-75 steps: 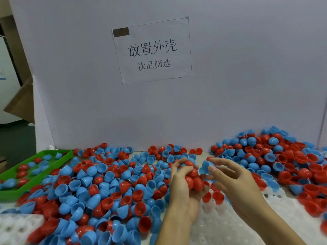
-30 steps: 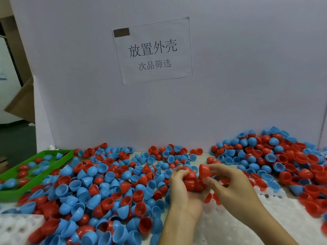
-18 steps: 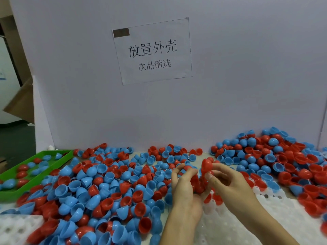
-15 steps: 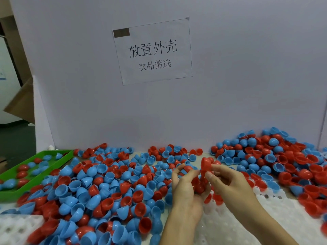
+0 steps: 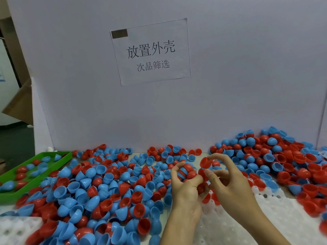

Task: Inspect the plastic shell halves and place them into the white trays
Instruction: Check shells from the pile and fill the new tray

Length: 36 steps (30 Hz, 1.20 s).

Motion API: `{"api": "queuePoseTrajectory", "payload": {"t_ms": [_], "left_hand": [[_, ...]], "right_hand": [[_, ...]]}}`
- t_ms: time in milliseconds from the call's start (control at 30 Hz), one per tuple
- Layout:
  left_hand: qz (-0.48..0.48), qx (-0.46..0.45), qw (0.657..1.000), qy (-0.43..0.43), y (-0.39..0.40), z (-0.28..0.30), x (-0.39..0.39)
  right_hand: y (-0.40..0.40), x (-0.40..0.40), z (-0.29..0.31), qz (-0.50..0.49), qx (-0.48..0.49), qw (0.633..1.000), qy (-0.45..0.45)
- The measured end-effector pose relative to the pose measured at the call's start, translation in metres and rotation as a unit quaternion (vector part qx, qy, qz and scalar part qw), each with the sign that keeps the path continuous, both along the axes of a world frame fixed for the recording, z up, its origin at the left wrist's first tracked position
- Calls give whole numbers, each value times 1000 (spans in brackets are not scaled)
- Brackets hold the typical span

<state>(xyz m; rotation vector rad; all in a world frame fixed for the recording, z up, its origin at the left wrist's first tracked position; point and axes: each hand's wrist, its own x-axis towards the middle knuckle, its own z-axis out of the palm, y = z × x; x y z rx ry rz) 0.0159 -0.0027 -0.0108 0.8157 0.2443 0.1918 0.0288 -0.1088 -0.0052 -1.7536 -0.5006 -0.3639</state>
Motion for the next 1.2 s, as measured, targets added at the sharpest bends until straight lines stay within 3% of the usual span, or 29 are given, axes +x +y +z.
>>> {"api": "queuePoseTrajectory", "payload": {"t_ms": [267,367,567,700,800,900,1000,1200], "left_hand": [[98,117,988,1,-2,-6,6],[114,185,976,-16,-4,-5,6],[67,226,967,-94,-6,-4,1],[6,195,974,-114,-9,-1,-1],[13,163,982,-90,-9,0,1],[14,58,996,-63,-3,6,2],[29,-13,999,-39,3,8,3],[45,-26,998,-23,4,8,3]], "right_hand": [[0,1,-1,-114,-232,959,-112],[0,2,-3,-118,-224,964,-75],[-17,16,-4,-90,-152,982,70],[-33,23,1,-95,-96,984,113],[-58,28,8,-164,-73,978,103],[-79,31,12,-218,-143,963,71],[-87,31,11,-210,-244,943,89],[-76,28,4,-142,-440,875,145]]}}
